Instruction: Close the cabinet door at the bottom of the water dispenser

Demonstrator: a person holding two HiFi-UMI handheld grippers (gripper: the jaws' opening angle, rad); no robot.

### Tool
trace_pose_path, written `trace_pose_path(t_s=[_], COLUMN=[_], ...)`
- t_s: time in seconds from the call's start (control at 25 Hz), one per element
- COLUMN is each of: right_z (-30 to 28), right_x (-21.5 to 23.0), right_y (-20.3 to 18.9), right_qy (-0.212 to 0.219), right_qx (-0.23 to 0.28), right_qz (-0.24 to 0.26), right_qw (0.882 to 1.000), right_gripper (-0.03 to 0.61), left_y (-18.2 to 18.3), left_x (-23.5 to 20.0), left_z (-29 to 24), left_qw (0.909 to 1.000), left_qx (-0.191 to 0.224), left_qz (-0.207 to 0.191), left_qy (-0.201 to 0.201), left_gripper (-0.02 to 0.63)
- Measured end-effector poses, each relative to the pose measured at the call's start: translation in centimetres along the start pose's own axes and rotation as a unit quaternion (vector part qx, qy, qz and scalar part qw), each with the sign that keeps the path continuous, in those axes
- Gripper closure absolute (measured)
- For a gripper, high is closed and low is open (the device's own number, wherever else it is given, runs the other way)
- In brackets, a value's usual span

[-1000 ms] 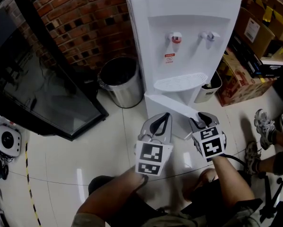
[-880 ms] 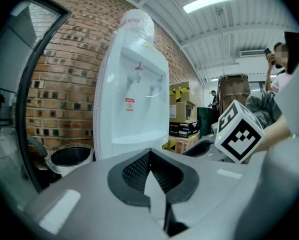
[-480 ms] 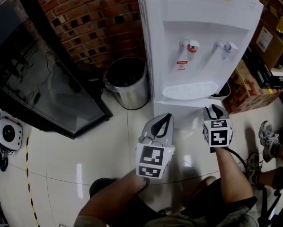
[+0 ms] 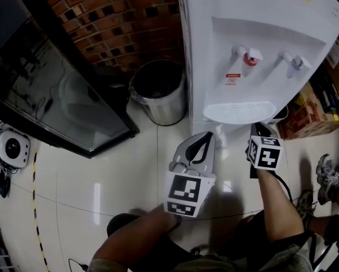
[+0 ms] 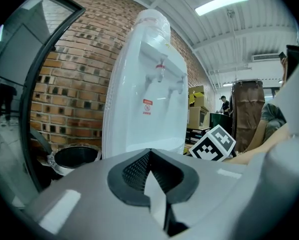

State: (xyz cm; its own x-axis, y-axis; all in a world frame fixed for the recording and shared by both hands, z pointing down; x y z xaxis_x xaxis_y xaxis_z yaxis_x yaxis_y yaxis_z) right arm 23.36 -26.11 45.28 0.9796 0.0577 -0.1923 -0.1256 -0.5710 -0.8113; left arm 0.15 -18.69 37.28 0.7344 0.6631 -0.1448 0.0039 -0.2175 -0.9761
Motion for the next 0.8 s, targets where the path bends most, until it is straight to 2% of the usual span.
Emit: trace_pose_path(t_s=[0.16, 0.32, 0.56, 0.8], right_z=[0.4, 3.7, 10.9, 18.6], right_x=[0.0, -0.2, -0.5, -0.3], right_y=[0.2, 1.3, 1.7, 0.3], right_qy=[0.010, 0.032, 0.040, 0.026], right_qx=[-0.003, 0.017, 0.055, 0.091], right_qz=[-0.002, -0.019, -0.018, -0.023], right_qw=[1.000, 0.999, 0.997, 0.995], right_gripper=[0.564, 0.574, 0.577, 0.577], left_y=[0.2, 0.3, 0.4, 0.2], left_x=[-0.2, 0.2, 1.5, 4.0], left_z=[0.0, 0.7, 2.1, 4.8], left_qw=[1.0000, 0.9999, 0.9984, 0.9942], left_qx=[0.003, 0.004, 0.005, -0.006], left_qz=[0.001, 0.003, -0.002, -0.024], left_qy=[0.000, -0.014, -0.057, -0.104], left_gripper=[0.614, 0.614, 0.614, 0.614])
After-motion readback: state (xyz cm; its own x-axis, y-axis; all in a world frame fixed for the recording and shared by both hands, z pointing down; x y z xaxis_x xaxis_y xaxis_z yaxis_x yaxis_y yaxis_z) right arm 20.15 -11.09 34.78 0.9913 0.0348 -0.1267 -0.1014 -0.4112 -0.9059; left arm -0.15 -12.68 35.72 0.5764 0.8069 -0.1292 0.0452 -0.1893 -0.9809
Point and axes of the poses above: the fingertips, and each gripper's own axes: z backward along the fingers, x to its right, y out of its top, the point moved 9 cm from there along z, backward along the fingers, and after that the axes turned 12 degrees about -y, right-handed, at the moved point
